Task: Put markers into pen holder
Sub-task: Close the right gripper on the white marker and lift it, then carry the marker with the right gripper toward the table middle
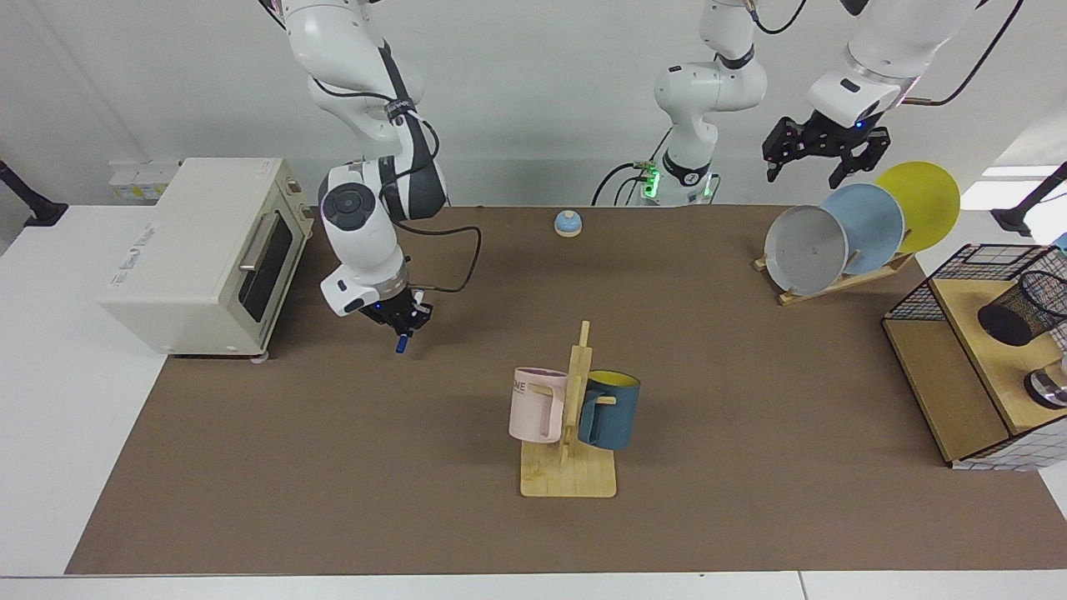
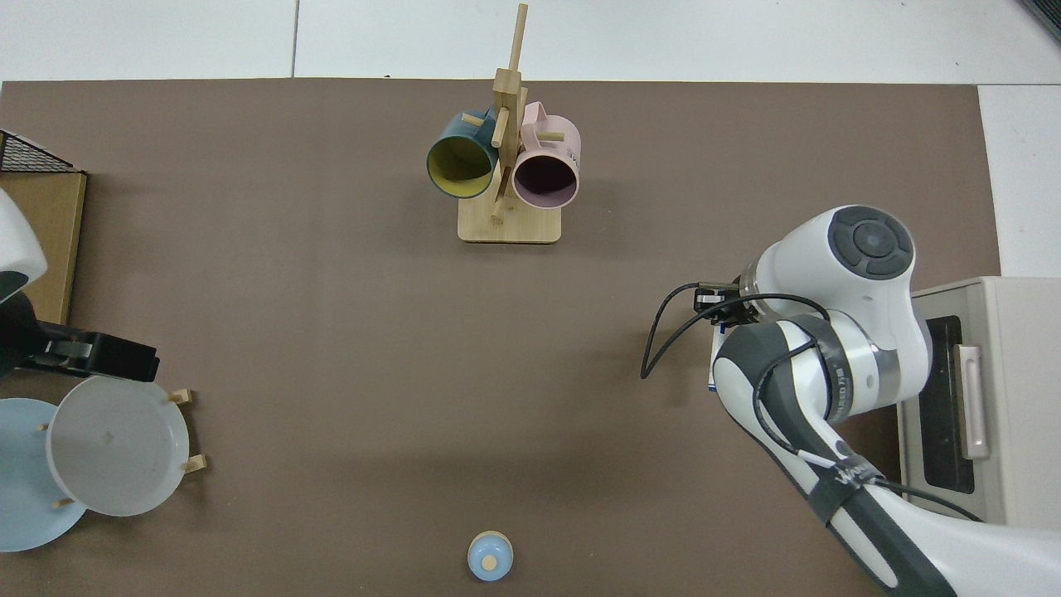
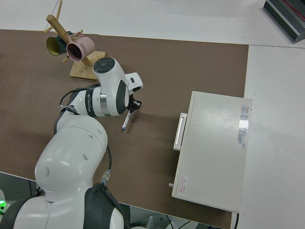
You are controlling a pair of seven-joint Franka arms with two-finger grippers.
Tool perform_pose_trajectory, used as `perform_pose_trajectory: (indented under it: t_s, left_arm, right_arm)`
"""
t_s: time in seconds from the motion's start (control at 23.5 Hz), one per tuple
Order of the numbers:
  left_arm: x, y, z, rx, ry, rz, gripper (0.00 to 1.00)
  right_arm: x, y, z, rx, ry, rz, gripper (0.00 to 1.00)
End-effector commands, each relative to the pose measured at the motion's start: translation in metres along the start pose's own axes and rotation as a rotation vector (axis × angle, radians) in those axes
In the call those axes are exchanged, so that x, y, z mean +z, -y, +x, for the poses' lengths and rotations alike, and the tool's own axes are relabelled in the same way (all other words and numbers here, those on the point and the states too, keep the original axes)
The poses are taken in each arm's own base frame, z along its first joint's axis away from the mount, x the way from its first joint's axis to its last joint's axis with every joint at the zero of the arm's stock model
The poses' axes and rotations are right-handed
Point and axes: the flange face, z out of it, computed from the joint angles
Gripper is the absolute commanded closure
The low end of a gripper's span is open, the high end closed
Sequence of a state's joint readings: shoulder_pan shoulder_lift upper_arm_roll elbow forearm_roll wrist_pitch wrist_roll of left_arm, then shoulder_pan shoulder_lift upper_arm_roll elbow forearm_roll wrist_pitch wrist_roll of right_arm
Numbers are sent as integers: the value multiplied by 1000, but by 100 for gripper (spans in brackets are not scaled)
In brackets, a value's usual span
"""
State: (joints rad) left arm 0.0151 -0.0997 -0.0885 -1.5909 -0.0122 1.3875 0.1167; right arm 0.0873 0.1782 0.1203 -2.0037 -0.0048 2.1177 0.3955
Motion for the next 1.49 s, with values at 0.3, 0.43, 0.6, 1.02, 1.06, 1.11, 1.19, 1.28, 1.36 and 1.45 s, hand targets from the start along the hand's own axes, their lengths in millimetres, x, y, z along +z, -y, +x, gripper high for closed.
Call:
perform_pose_trajectory:
  t_s: [0.3,0.43,0.6,1.02,1.06,1.11,1.19,1.28,1.36,1.45]
  left_arm:
    - [-1,-11,-5,17,-23,11,0]
    - [-2,-14,-4,22,-24,12,0]
    - [-1,-15,-5,34,-22,11,0]
    - [-5,-20,5,142,-90,-24,1]
    - [-6,-24,7,178,-103,-20,1]
    - [-7,-28,10,211,-120,-16,1]
    - [-9,-34,12,266,-137,-9,1]
    - [-9,-42,12,301,-141,-7,3]
    - [-10,-59,15,354,-155,-2,7]
    - [-12,-73,18,412,-188,6,4]
  right_arm:
    - [-143,17,-27,20,16,-28,100]
    - [-168,23,-30,88,-15,-10,100]
    - [-190,60,-41,182,-57,11,100]
    - [-218,122,-73,563,59,188,100]
    - [-219,128,-77,587,68,199,100]
    - [-220,136,-83,608,82,210,100]
    - [-221,150,-94,638,104,221,100]
    - [-224,162,-100,674,106,251,100]
    - [-229,168,-99,749,99,294,100]
    - [-228,170,-99,800,91,297,100]
